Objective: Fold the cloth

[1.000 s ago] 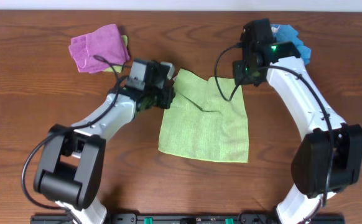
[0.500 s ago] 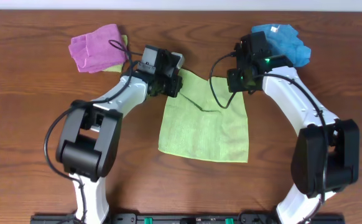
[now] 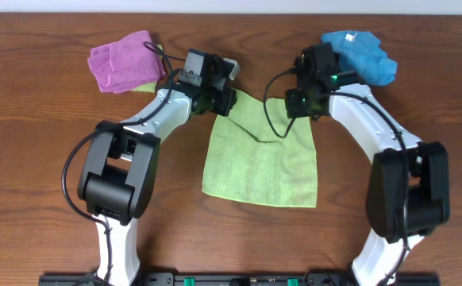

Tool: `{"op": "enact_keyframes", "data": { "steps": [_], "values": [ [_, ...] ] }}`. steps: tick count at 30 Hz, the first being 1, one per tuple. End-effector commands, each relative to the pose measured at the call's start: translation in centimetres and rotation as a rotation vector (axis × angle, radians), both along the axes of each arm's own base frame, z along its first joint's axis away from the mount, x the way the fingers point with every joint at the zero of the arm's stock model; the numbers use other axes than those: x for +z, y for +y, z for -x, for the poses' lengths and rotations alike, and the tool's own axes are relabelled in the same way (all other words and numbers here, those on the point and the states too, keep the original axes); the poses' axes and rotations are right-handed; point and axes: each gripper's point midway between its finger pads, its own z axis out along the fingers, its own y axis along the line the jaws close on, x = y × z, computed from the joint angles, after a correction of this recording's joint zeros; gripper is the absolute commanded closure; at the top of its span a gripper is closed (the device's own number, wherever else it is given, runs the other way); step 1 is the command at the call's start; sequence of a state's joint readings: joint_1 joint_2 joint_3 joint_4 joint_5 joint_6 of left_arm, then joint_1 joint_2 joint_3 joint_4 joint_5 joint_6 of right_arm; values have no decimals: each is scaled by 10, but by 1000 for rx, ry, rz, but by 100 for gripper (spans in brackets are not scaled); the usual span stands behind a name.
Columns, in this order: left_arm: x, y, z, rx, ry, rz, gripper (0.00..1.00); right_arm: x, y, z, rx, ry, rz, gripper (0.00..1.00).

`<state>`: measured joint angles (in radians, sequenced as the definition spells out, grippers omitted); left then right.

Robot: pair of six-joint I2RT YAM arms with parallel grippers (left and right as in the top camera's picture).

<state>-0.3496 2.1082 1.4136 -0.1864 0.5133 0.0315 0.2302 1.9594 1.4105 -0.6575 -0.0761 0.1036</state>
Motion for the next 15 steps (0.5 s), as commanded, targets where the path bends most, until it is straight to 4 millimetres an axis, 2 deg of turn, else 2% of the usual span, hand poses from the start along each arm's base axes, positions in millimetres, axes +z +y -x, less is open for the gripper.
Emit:
{"op": "enact_keyframes", "data": {
  "steps": [1, 7, 15],
  "values": [
    [-6, 0, -5, -12, -7, -12, 94, -12, 7, 5, 6, 30, -8, 98],
    [-24, 1, -1, -13, 28, -24, 94, -12, 8, 3, 7, 24, -9, 98],
    [-30, 6, -4, 6, 26, -56, 94, -12, 7, 4, 18, 23, -4, 98]
  ]
}}
